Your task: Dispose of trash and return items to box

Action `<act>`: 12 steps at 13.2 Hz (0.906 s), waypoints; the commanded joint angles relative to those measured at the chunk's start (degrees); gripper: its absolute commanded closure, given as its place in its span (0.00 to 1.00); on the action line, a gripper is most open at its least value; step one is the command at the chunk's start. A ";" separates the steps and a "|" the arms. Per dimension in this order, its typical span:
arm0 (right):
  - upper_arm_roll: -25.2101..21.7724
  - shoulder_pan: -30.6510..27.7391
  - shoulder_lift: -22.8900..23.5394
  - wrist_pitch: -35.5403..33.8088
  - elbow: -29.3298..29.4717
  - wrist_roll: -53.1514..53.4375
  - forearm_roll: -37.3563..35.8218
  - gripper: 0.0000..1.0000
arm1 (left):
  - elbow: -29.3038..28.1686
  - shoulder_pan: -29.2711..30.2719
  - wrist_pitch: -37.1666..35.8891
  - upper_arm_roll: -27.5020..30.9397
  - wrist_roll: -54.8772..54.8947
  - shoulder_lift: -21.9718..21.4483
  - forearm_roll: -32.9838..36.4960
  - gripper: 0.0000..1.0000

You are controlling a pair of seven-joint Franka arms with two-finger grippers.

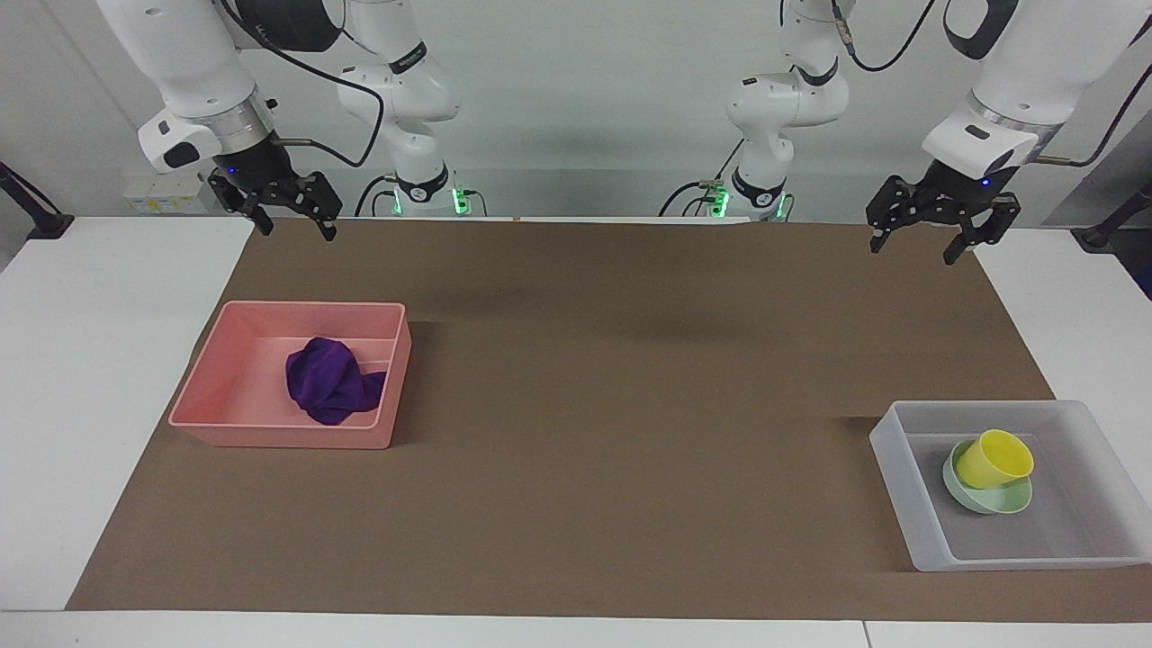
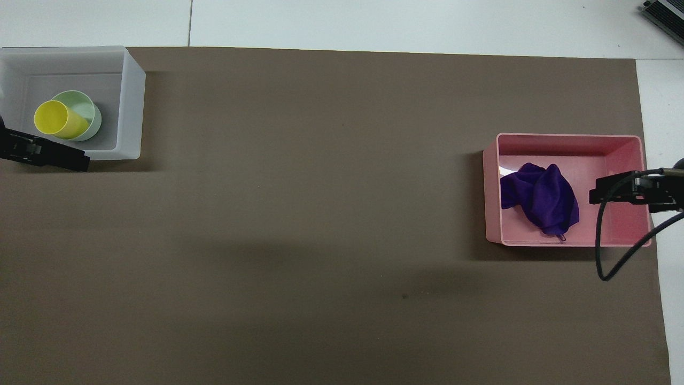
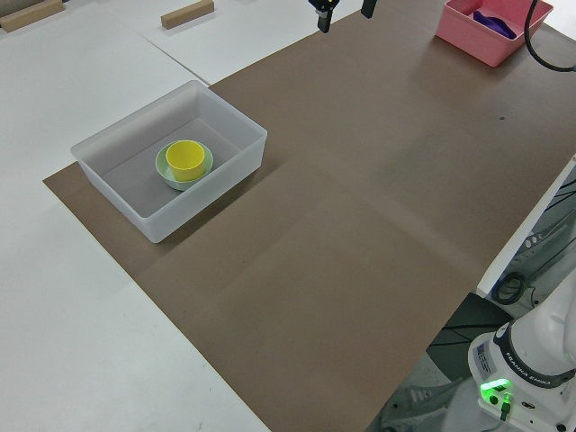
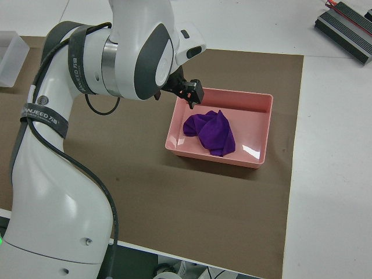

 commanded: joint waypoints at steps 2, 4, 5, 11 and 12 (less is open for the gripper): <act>0.44 -0.41 -1.31 0.56 -0.52 -0.13 -2.32 0.00 | -0.83 -1.11 -2.47 1.96 -0.50 -1.96 0.77 0.00; 0.44 -0.49 -1.22 0.64 -0.60 -0.14 -2.77 0.00 | -2.06 -2.51 -2.74 3.37 -0.23 -2.75 0.68 0.00; 0.44 -0.50 -1.22 0.73 -0.60 -0.05 -2.42 0.00 | -2.06 -4.17 -2.83 4.34 -0.49 -2.84 0.77 0.00; 0.27 -0.85 -1.31 0.64 -0.69 0.57 -1.63 0.00 | -2.94 -8.59 -3.45 8.92 -0.50 -3.37 0.77 0.00; 0.27 -0.85 -1.22 0.64 -0.69 0.66 -1.63 0.00 | -3.11 -8.06 -3.45 8.92 -0.41 -3.28 0.68 0.00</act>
